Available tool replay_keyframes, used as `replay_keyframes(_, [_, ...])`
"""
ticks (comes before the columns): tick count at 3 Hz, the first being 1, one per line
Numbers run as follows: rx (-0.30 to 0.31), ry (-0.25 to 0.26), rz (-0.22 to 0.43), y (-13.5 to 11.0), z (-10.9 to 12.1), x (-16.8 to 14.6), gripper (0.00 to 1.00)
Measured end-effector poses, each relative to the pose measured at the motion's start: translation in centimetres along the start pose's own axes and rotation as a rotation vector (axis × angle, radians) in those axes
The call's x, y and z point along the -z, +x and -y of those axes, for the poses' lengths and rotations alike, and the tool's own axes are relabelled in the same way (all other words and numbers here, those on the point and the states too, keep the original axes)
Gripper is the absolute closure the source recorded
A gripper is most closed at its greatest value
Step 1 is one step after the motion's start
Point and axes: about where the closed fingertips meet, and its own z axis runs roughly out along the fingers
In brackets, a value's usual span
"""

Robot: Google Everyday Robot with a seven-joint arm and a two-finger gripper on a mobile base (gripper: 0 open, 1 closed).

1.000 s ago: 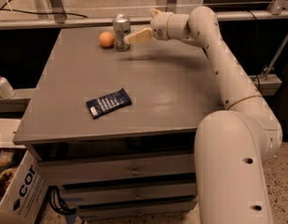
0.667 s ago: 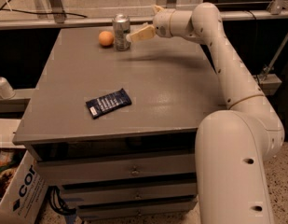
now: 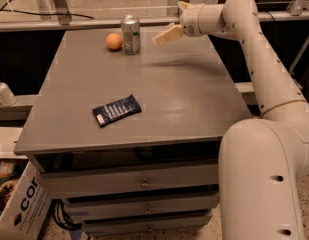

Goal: Move 7up can near orange

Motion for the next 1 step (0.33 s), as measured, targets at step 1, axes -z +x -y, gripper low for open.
replay_keyframes(1, [0.0,0.0,0.0,0.0,-0.01,-0.01,0.0])
